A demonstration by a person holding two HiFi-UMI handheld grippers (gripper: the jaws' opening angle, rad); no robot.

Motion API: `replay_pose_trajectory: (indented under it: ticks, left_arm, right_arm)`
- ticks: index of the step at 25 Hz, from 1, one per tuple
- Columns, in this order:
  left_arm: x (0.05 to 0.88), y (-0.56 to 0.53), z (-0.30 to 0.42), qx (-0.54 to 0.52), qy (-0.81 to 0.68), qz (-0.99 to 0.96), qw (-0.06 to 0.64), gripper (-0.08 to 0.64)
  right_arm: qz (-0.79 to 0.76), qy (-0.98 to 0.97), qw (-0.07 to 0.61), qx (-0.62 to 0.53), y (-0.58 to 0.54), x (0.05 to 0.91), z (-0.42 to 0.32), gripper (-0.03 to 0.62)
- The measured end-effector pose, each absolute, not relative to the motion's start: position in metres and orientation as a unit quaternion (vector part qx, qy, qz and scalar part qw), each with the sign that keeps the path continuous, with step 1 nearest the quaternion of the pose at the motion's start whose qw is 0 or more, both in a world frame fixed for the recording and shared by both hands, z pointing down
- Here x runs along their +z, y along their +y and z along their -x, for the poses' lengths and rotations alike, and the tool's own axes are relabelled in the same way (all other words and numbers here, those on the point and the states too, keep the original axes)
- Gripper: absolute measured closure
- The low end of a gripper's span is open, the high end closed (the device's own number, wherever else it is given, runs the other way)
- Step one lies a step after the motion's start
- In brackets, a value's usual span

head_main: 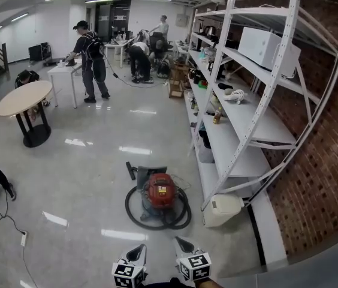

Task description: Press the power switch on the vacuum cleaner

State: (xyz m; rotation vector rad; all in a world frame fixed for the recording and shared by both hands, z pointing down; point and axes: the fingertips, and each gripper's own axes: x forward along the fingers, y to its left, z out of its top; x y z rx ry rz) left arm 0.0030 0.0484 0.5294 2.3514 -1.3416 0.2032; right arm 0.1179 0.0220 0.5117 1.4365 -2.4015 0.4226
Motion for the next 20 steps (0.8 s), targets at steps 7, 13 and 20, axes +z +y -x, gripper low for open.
replay_pose_trajectory:
  ticks: [7,13,20]
  left_arm:
    - [0.514,0.068,-0.025,0.071,-0.499,-0.841,0.195,0.545]
    - [0.514,0.083,-0.044,0.082,-0.510,-0.836,0.186,0.545]
    - [0.505,0.085,-0.065,0.082,-0.510,-0.839,0.171,0.545]
  right_arm:
    - [-0.487,-0.848,0.157,0.138,0.053,0.507,-0.139,0.600]
    - [-0.482,-0.852,0.167,0.122,0.070,0.505,-0.154,0.600]
    - [-0.496,-0.845,0.162,0.118,0.075,0.502,-0.188,0.600]
